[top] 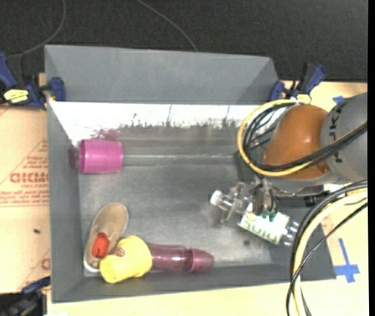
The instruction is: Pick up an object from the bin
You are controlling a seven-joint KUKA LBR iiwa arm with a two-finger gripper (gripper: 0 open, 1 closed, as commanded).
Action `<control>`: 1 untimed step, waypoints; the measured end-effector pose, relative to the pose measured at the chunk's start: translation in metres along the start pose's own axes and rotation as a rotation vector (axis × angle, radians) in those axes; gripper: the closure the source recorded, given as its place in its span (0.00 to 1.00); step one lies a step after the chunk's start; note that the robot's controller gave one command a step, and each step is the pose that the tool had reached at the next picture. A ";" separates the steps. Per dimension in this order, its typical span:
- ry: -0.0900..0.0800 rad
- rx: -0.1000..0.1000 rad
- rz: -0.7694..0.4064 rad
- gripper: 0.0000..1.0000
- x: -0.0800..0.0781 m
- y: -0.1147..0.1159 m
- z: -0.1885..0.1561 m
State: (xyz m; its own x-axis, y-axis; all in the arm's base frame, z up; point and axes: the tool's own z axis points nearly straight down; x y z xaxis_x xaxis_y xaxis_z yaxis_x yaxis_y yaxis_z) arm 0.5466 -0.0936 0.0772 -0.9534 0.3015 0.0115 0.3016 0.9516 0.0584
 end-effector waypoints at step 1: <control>-0.002 -0.001 0.000 1.00 0.000 0.001 -0.006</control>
Offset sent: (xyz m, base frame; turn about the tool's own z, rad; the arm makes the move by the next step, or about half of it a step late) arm 0.0002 -0.0001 0.0212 0.0000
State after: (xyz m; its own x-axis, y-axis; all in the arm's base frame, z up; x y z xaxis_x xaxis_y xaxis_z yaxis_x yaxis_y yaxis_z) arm 0.5471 -0.0935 0.0835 -0.9535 0.3013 0.0093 0.3013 0.9517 0.0593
